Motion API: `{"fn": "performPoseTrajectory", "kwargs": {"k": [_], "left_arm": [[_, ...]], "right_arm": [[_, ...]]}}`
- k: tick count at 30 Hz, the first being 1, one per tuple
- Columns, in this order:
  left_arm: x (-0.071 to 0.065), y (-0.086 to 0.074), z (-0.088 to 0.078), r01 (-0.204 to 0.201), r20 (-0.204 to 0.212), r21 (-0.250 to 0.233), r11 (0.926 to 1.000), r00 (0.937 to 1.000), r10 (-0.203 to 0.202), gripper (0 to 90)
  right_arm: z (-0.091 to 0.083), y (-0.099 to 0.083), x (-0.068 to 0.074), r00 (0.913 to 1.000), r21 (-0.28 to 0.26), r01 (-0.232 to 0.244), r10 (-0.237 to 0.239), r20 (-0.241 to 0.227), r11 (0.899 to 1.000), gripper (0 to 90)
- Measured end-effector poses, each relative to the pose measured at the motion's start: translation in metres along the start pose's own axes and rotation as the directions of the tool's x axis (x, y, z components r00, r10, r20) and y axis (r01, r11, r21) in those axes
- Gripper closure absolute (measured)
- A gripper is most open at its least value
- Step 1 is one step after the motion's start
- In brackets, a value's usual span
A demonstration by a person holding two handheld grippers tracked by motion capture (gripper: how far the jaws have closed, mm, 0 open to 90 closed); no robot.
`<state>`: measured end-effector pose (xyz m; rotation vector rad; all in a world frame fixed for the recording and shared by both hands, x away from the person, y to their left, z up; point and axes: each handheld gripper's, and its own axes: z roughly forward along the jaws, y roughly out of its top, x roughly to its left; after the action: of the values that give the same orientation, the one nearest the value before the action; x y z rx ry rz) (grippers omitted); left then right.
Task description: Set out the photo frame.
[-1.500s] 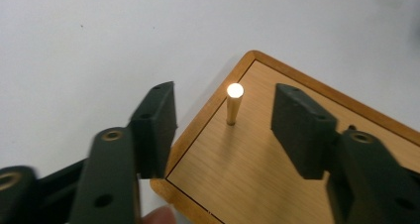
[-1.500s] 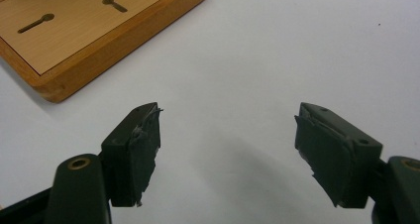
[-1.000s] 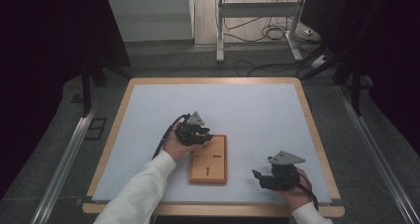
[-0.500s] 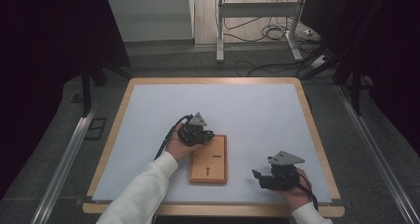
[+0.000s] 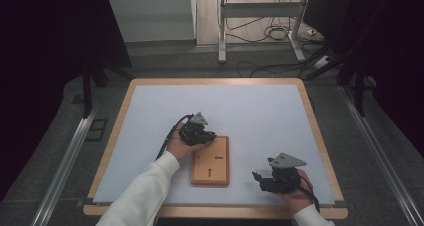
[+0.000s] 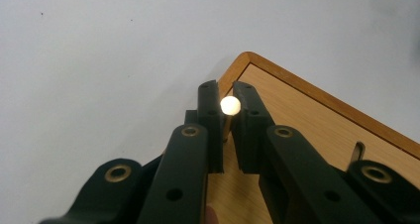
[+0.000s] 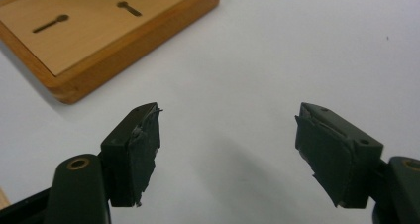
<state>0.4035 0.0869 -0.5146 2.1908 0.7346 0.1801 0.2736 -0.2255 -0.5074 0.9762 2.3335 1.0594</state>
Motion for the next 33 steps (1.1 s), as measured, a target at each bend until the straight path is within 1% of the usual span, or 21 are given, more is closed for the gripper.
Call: {"fn": "performPoseTrajectory", "kwargs": {"k": [1, 2, 4, 5, 6, 11, 19, 22, 23, 24, 26, 31, 33], "left_arm": [[0.001, 0.000, -0.001, -0.008, 0.000, 0.008, 0.9999, 1.0000, 0.008, 83.7], [0.000, 0.000, 0.000, 0.006, 0.004, 0.001, 1.0000, 1.0000, -0.006, 83.7], [0.001, 0.000, 0.000, 0.010, 0.007, -0.001, 1.0000, 0.9999, -0.010, 83.7], [0.001, 0.000, 0.000, 0.012, 0.011, 0.001, 0.9999, 0.9999, -0.012, 83.7], [0.002, 0.000, 0.000, 0.021, 0.016, 0.000, 0.9998, 0.9997, -0.021, 83.6], [0.005, 0.002, 0.000, 0.030, 0.037, 0.021, 0.9993, 0.9988, -0.031, 83.5], [0.007, 0.002, 0.000, 0.040, 0.054, 0.023, 0.9990, 0.9977, -0.041, 83.3], [0.008, 0.002, 0.000, 0.044, 0.065, 0.021, 0.9988, 0.9968, -0.046, 83.2], [0.009, 0.002, 0.000, 0.045, 0.066, 0.022, 0.9988, 0.9967, -0.046, 83.1], [0.009, 0.002, 0.000, 0.045, 0.068, 0.021, 0.9988, 0.9966, -0.046, 83.1], [0.009, 0.003, 0.000, 0.046, 0.070, 0.022, 0.9987, 0.9964, -0.047, 83.1], [0.011, 0.004, 0.000, 0.054, 0.080, 0.033, 0.9980, 0.9952, -0.056, 82.8], [0.011, 0.006, 0.000, 0.047, 0.081, 0.048, 0.9978, 0.9954, -0.051, 82.9]], "right_arm": [[0.000, 0.001, 0.001, 1.0000, -0.005, 0.010, -0.010, -0.001, 1.000, 25.0], [0.000, 0.002, 0.004, 0.9999, -0.012, 0.015, -0.015, -0.004, 1.000, 24.6], [0.000, 0.002, 0.005, 0.9997, -0.014, 0.023, -0.024, -0.008, 1.000, 24.5], [0.000, 0.003, 0.007, 0.9993, -0.017, 0.035, -0.035, -0.011, 0.999, 24.2], [-0.001, 0.003, 0.008, 0.9991, -0.019, 0.039, -0.039, -0.014, 0.999, 24.2], [-0.001, 0.004, 0.009, 0.9988, -0.022, 0.044, -0.045, -0.021, 0.999, 24.0], [-0.002, 0.005, 0.012, 0.9981, -0.035, 0.054, -0.055, -0.026, 0.998, 22.5], [-0.002, 0.007, 0.017, 0.9970, -0.038, 0.070, -0.071, -0.030, 0.997, 21.3], [-0.002, 0.009, 0.020, 0.9953, -0.035, 0.091, -0.092, -0.031, 0.995, 20.0], [-0.002, 0.009, 0.020, 0.9953, -0.035, 0.091, -0.092, -0.031, 0.995, 20.0], [-0.001, 0.010, 0.024, 0.9929, -0.037, 0.113, -0.114, -0.033, 0.993, 19.3], [0.001, 0.011, 0.031, 0.9901, -0.032, 0.133, -0.134, -0.042, 0.991, 18.0], [0.001, 0.013, 0.033, 0.9895, -0.027, 0.134, -0.135, -0.051, 0.991, 18.0]]}}
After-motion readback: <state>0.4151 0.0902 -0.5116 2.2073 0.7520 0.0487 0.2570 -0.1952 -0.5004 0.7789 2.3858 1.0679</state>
